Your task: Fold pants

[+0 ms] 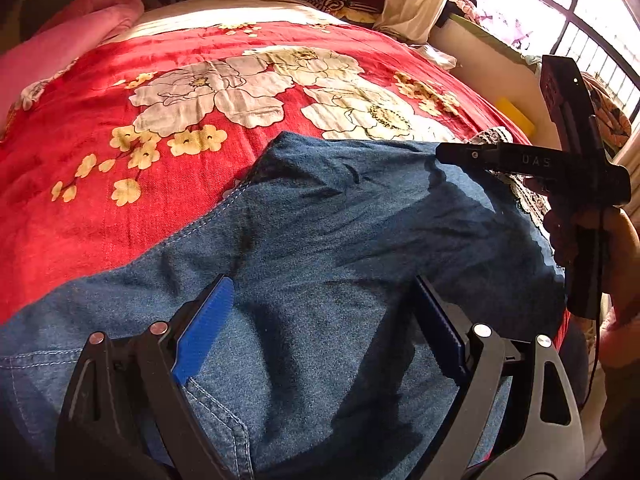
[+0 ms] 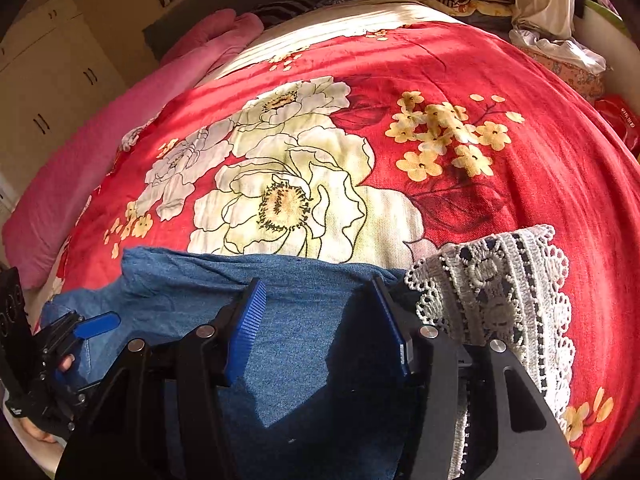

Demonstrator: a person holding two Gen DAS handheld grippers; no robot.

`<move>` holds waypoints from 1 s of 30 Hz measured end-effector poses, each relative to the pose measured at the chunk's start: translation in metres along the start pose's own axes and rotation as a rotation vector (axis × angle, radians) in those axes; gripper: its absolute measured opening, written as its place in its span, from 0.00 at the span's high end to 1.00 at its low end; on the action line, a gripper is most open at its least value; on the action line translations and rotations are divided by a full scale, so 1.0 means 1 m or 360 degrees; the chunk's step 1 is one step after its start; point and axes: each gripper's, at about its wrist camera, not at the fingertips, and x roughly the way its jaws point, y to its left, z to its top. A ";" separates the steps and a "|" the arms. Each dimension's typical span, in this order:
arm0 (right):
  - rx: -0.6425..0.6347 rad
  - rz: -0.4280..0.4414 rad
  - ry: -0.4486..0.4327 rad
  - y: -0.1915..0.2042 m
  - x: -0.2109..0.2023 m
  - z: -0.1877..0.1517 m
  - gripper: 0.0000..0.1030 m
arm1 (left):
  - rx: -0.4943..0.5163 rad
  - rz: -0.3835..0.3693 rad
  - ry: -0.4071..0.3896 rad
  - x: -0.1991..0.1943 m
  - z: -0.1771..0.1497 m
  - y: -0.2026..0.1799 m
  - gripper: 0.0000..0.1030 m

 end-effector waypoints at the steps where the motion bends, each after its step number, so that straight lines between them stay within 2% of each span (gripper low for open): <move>1: 0.0004 -0.0003 -0.0004 0.000 0.000 0.000 0.50 | -0.0001 -0.0002 -0.0002 0.000 0.000 0.000 0.20; 8: -0.0011 -0.0081 0.0022 0.014 -0.013 0.002 0.47 | -0.0049 -0.0036 -0.0019 -0.008 0.003 0.001 0.18; 15: 0.0010 -0.0089 -0.0177 0.026 -0.062 -0.002 0.33 | -0.0079 -0.0059 -0.0072 -0.027 0.009 -0.003 0.15; 17: 0.0009 -0.0096 -0.0218 0.029 -0.074 -0.006 0.30 | -0.0073 -0.0073 -0.0086 -0.034 0.011 -0.006 0.09; 30: -0.0026 -0.0160 -0.0405 0.042 -0.136 -0.040 0.15 | 0.0023 -0.0069 -0.0209 -0.065 0.014 -0.027 0.09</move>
